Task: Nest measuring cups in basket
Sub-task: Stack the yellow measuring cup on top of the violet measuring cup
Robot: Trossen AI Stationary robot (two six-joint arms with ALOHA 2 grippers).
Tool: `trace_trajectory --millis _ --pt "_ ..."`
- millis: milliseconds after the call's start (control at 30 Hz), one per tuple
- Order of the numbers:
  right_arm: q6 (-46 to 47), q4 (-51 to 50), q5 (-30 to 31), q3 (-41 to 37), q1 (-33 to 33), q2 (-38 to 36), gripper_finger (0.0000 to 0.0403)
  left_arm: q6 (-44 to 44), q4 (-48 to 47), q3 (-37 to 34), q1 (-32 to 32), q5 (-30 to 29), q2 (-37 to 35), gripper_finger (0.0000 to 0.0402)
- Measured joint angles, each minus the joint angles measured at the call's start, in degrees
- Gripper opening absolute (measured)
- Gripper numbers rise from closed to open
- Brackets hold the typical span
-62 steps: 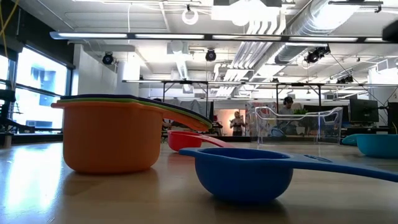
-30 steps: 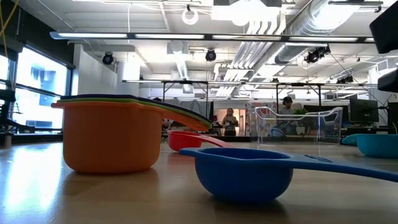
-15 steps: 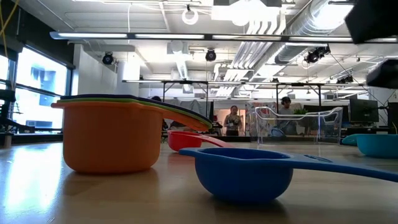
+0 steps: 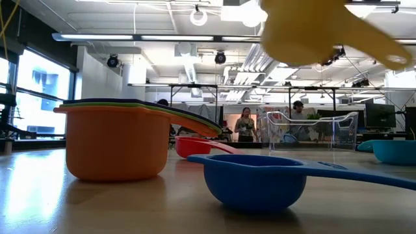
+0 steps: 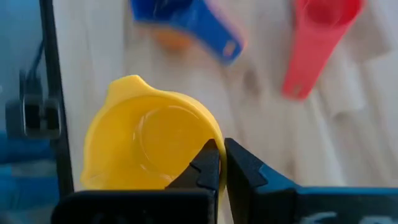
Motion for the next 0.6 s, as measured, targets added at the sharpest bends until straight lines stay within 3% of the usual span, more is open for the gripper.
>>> trace_trajectory --millis 600 --pt "-16.33 17.46 4.5 9.77 -11.22 0.0 0.0001 1.46 0.02 0.0 0.0 0.07 -0.02 0.0115"
